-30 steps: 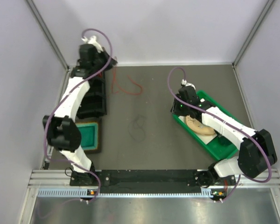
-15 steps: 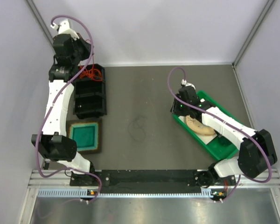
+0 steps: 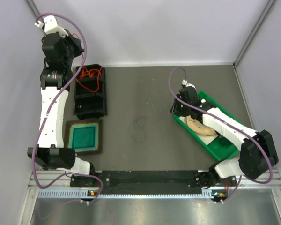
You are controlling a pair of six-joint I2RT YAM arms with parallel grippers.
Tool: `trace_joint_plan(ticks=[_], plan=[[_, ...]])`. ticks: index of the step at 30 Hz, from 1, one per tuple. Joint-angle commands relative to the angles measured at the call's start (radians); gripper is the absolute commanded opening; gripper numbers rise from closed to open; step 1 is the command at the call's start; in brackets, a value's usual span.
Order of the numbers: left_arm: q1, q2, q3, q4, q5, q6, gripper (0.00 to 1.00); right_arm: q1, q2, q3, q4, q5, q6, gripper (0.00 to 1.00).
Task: Untangle the cables
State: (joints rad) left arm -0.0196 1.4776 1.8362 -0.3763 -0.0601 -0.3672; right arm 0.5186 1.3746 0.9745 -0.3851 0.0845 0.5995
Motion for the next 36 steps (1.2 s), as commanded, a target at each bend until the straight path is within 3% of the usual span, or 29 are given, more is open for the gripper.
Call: trace_joint_plan(ticks=[1, 23, 36], plan=[[0.004, -0.068, 0.000, 0.036, -0.047, -0.010, 0.00, -0.005, -0.037, -0.005, 0.029, -0.006, 0.008, 0.31], [0.009, -0.017, -0.048, 0.043, 0.028, 0.145, 0.00, -0.005, -0.037, -0.016, 0.035, -0.017, 0.016, 0.32], [0.112, 0.042, -0.120, 0.076, 0.396, 0.350, 0.00, -0.005, -0.028, -0.011, 0.037, -0.022, 0.010, 0.31]])
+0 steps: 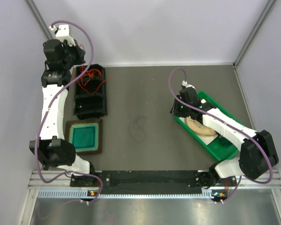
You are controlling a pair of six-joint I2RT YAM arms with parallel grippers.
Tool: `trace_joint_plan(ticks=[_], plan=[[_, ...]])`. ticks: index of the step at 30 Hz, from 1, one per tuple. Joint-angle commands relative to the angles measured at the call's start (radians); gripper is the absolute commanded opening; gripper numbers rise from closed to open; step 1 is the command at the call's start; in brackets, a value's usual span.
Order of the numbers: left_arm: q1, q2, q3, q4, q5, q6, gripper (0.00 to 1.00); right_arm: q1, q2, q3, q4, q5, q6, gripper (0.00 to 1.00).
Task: Untangle the cables
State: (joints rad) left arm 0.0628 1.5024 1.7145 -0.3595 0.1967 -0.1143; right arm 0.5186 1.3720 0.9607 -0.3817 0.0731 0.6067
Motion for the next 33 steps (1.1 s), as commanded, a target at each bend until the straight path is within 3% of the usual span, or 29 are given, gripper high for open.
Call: trace_joint_plan(ticks=[1, 6, 19, 29, 33], plan=[[0.034, 0.024, 0.007, 0.054, 0.139, 0.106, 0.00, -0.005, -0.024, 0.006, 0.030, -0.010, 0.001, 0.32], [0.042, 0.062, 0.013, 0.025, 0.150, 0.217, 0.00, -0.006, -0.021, 0.006, 0.032, -0.007, -0.002, 0.32], [0.042, 0.208, -0.075, 0.070, 0.199, 0.245, 0.00, -0.005, 0.015, 0.012, 0.038, -0.010, -0.005, 0.32], [0.043, 0.167, -0.283, 0.295, 0.043, 0.117, 0.00, -0.006, 0.035, 0.016, 0.044, -0.013, -0.002, 0.32], [0.032, 0.087, -0.438, 0.448, -0.092, 0.015, 0.00, -0.006, 0.048, 0.024, 0.050, -0.022, 0.001, 0.32]])
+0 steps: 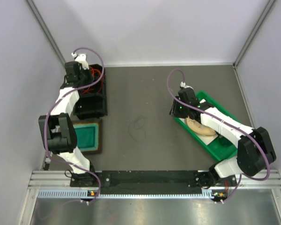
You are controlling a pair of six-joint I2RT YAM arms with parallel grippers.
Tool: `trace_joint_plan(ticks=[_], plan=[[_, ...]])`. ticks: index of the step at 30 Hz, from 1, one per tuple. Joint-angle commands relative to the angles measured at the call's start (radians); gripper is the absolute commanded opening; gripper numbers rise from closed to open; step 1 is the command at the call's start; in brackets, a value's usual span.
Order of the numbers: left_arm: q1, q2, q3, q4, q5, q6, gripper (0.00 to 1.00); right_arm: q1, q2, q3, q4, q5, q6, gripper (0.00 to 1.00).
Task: Untangle the cables
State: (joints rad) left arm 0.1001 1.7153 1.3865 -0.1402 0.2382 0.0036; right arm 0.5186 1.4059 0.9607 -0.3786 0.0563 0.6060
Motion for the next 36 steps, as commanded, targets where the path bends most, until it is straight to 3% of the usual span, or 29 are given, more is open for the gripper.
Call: trace_joint_plan(ticks=[1, 6, 13, 22, 30, 36], plan=[[-0.008, -0.137, -0.139, 0.252, -0.176, -0.117, 0.00, -0.006, 0.019, 0.024, 0.049, -0.012, 0.001, 0.31], [-0.031, -0.161, -0.257, 0.344, -0.324, -0.217, 0.00, -0.005, 0.027, 0.030, 0.050, -0.019, 0.003, 0.31], [-0.096, -0.068, -0.294, 0.461, -0.555, -0.289, 0.00, -0.005, 0.034, 0.030, 0.060, -0.035, 0.011, 0.31], [-0.138, 0.066, -0.262, 0.594, -0.646, -0.324, 0.00, -0.005, 0.030, 0.023, 0.050, -0.024, 0.011, 0.31], [-0.166, 0.101, -0.333, 0.764, -0.740, -0.367, 0.00, -0.006, 0.036, 0.026, 0.056, -0.027, 0.008, 0.31], [-0.171, 0.113, -0.328, 0.794, -0.712, -0.384, 0.00, -0.006, 0.038, 0.030, 0.050, -0.023, 0.006, 0.31]])
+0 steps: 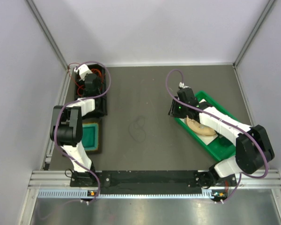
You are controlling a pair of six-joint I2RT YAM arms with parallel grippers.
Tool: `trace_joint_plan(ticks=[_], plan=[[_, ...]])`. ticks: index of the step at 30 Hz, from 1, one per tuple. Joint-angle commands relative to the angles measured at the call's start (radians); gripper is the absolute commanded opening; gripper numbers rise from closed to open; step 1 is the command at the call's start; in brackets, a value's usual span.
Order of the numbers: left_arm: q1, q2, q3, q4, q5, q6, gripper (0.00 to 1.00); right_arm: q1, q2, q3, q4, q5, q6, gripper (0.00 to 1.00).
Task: Untangle the cables
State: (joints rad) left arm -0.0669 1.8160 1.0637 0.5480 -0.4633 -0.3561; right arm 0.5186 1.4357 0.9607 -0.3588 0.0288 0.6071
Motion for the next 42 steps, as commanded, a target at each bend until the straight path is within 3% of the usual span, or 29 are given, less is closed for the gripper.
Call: trace_joint_plan(ticks=[1, 21, 42], plan=[[-0.004, 0.011, -0.004, 0.110, -0.006, -0.023, 0.00, -0.006, 0.006, 0.030, 0.031, 0.006, 0.005, 0.31], [-0.004, 0.157, 0.131, 0.214, -0.031, -0.188, 0.00, -0.005, 0.020, 0.036, 0.024, 0.011, -0.012, 0.31], [-0.001, 0.240, 0.154, 0.242, -0.002, -0.230, 0.00, -0.006, 0.077, 0.075, 0.030, 0.005, -0.020, 0.31]])
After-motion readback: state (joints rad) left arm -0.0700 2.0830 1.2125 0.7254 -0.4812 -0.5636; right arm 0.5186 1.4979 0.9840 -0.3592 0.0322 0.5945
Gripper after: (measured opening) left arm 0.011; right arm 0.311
